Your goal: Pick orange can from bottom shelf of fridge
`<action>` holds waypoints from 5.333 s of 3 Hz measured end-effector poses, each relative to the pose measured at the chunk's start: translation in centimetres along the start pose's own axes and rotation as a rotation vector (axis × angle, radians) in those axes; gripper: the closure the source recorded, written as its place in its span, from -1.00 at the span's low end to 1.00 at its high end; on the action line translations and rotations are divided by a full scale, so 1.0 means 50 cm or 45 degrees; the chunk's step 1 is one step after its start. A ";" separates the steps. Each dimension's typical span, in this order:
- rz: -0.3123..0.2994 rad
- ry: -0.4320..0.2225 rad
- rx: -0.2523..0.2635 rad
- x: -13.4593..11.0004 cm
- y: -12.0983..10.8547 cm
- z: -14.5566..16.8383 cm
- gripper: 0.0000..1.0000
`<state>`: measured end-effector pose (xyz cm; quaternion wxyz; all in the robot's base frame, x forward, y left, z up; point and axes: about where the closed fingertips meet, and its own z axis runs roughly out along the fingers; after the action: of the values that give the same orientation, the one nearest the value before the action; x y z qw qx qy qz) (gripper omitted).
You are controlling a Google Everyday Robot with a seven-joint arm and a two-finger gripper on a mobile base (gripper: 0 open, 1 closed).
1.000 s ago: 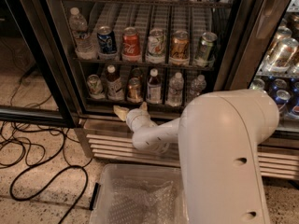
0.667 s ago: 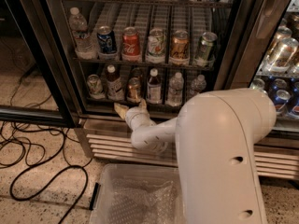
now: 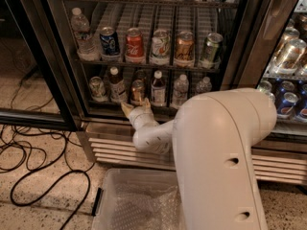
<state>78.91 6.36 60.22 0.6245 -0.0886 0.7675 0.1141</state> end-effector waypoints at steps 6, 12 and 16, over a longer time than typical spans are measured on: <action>-0.064 -0.031 0.148 -0.012 -0.050 0.079 -0.22; -0.069 -0.072 0.162 -0.027 -0.093 0.175 0.66; 0.119 -0.065 0.098 -0.067 -0.092 0.118 1.00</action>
Offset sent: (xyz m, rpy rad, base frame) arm 0.0234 -0.0104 -0.0041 -0.0544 -0.0106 -0.0348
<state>86.41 3.61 62.04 0.6407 -0.0256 0.7586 0.1156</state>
